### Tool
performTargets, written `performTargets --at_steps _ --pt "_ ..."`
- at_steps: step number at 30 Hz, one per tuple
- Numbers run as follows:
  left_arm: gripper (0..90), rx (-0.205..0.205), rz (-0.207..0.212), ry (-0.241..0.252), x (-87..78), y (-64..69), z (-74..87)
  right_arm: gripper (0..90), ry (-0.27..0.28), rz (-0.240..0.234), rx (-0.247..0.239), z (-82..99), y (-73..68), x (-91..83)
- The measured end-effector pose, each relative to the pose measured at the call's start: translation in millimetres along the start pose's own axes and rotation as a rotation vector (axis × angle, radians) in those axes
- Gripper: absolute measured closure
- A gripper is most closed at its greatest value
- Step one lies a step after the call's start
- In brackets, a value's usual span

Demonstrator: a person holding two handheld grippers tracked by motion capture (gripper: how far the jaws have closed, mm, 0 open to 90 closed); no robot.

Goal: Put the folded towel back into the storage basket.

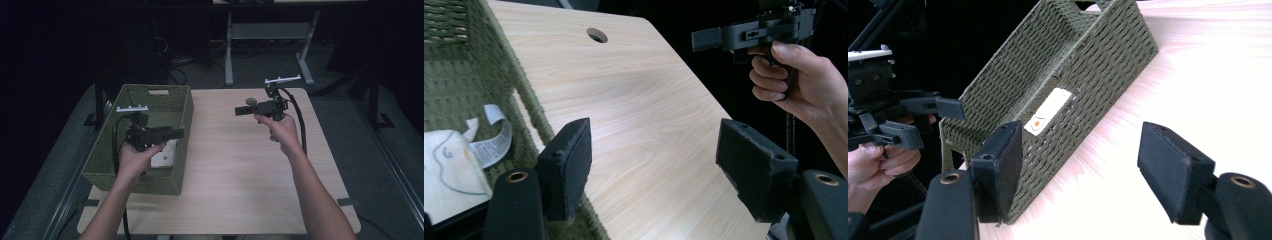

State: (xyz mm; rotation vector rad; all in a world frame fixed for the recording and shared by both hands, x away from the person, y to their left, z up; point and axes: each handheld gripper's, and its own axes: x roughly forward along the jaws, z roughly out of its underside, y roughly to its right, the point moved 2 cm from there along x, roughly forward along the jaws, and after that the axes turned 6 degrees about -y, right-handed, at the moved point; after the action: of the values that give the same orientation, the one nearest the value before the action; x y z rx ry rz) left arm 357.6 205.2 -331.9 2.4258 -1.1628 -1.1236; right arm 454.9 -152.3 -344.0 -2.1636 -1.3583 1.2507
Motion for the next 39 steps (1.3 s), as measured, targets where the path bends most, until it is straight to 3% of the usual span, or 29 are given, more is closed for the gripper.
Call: performTargets --at_steps 22,39 --pt "20.8 0.031 0.030 -0.027 30.1 25.5 -4.4 31.9 0.037 0.016 0.043 25.7 23.6 -35.9" --pt "20.2 0.050 0.066 -0.051 50.8 41.0 -1.0 31.3 0.064 0.023 0.088 49.7 40.5 -56.9"
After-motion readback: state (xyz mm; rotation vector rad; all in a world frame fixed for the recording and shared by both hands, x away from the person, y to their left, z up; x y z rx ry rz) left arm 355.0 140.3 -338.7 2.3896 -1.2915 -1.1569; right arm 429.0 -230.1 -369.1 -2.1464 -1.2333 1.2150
